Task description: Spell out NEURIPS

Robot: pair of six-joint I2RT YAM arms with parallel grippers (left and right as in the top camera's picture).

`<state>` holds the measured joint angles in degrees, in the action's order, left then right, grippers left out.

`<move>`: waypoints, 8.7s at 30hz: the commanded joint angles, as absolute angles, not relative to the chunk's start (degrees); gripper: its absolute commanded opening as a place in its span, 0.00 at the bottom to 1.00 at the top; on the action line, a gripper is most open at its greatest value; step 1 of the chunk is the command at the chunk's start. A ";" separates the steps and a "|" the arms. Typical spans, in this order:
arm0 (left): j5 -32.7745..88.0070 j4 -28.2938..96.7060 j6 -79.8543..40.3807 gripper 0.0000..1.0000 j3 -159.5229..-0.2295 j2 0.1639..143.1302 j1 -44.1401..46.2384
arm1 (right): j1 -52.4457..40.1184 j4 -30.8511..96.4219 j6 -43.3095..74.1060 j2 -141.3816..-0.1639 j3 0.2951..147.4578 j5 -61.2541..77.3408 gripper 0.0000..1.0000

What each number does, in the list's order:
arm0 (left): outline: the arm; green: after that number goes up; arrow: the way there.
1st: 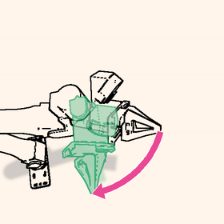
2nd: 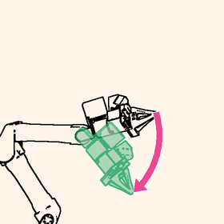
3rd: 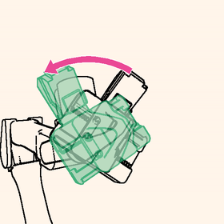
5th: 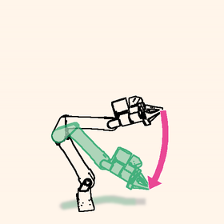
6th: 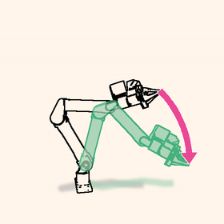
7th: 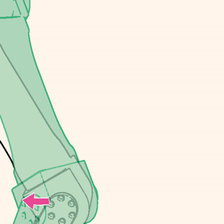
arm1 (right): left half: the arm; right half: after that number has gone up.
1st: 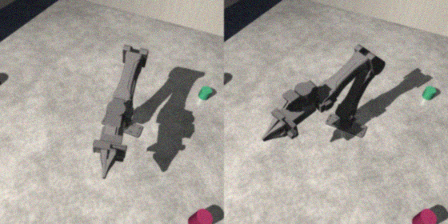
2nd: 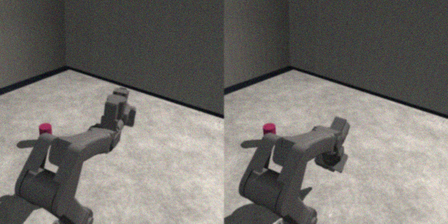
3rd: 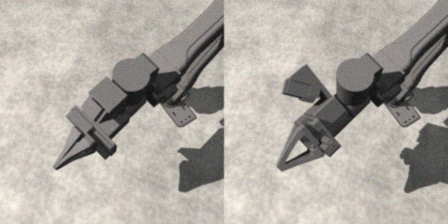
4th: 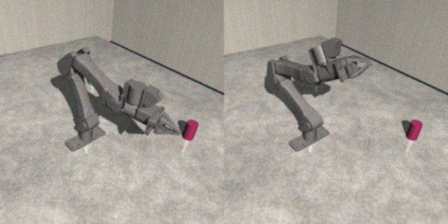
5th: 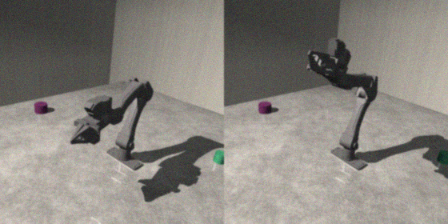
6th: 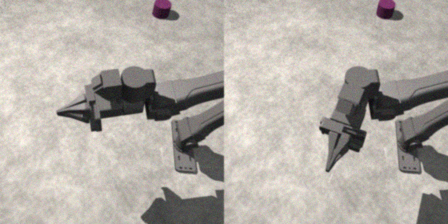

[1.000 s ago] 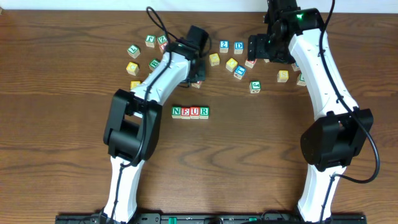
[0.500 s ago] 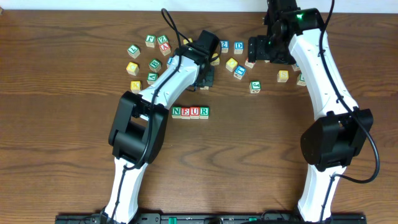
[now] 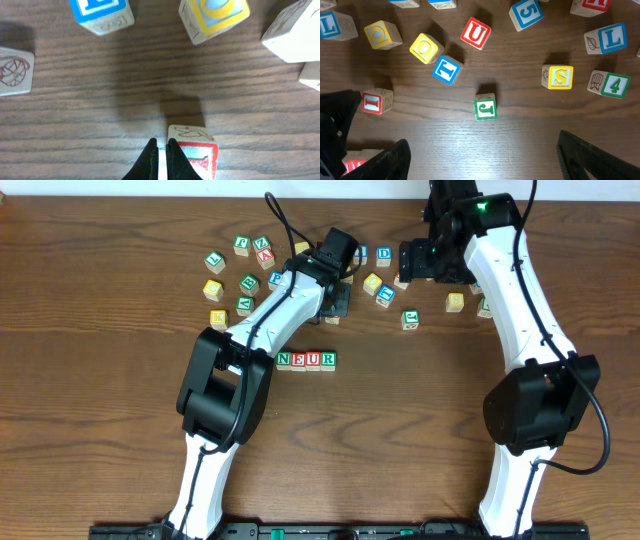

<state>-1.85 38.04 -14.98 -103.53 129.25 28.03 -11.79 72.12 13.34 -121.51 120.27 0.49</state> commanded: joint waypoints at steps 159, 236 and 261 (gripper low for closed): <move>6.37 53.10 -15.25 0.15 -103.22 102.59 0.01 | -24.97 59.75 1.17 -138.91 119.02 0.97 0.49; 6.37 53.12 -15.25 0.16 -103.22 102.59 0.01 | -31.66 79.00 24.77 -138.98 118.37 3.60 0.30; 6.37 53.12 -15.25 0.16 -103.22 102.59 0.01 | -32.73 82.28 23.22 -138.98 118.39 5.26 0.29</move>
<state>6.92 52.75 -15.18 -103.48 101.80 0.14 -32.34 82.08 23.86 -138.41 118.74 3.57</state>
